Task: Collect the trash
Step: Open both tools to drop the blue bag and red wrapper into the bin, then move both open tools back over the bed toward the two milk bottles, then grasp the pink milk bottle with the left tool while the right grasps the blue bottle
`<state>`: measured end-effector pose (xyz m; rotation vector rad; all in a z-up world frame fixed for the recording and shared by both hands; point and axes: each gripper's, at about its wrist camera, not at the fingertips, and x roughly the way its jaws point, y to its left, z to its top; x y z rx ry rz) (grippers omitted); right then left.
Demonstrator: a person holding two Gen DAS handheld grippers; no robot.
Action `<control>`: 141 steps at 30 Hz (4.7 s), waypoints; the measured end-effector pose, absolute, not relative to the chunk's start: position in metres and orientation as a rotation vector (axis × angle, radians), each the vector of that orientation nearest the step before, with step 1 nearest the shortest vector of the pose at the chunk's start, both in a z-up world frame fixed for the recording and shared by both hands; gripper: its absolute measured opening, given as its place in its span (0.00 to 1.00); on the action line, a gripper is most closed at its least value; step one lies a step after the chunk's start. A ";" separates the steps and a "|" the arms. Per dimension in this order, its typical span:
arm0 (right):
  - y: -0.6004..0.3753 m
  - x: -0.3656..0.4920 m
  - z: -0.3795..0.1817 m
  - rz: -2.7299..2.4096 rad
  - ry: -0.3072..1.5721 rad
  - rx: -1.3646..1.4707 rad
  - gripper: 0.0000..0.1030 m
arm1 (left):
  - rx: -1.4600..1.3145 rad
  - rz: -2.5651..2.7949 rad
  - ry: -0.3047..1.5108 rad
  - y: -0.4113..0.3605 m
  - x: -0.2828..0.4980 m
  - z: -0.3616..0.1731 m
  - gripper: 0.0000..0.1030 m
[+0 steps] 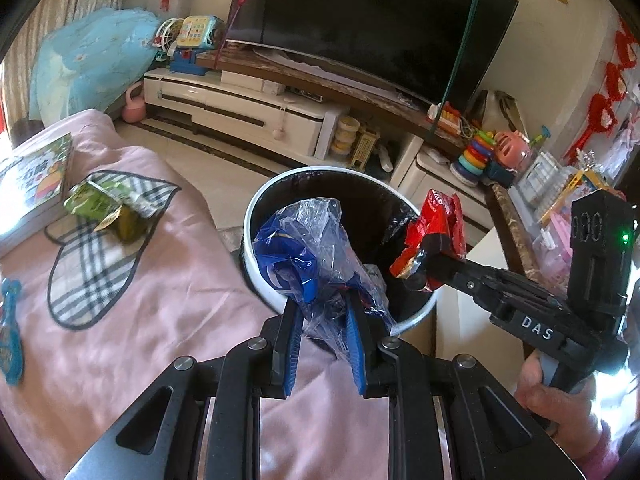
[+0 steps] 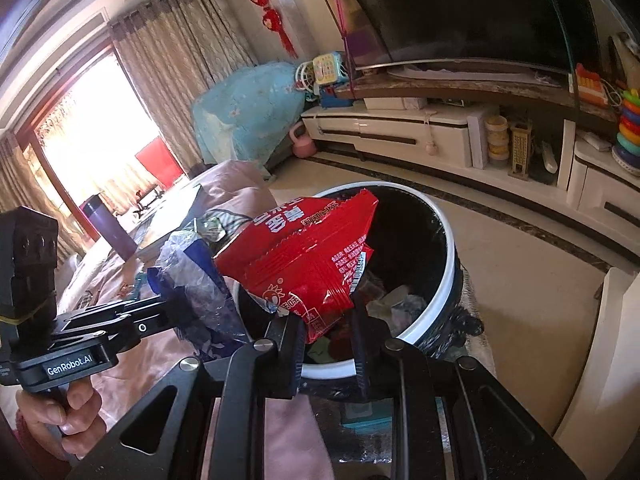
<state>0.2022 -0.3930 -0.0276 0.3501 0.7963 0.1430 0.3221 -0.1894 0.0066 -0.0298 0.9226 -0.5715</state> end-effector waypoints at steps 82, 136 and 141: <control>-0.044 0.273 -0.067 0.563 0.958 0.117 0.65 | -0.377 0.119 0.894 0.166 0.198 0.008 0.61; -0.047 0.380 -0.093 0.525 1.056 0.301 0.42 | -0.413 -0.111 0.961 0.158 0.326 -0.040 0.05; -0.042 0.381 -0.093 0.520 1.044 0.248 0.27 | -0.423 -0.090 0.944 0.149 0.330 -0.032 0.32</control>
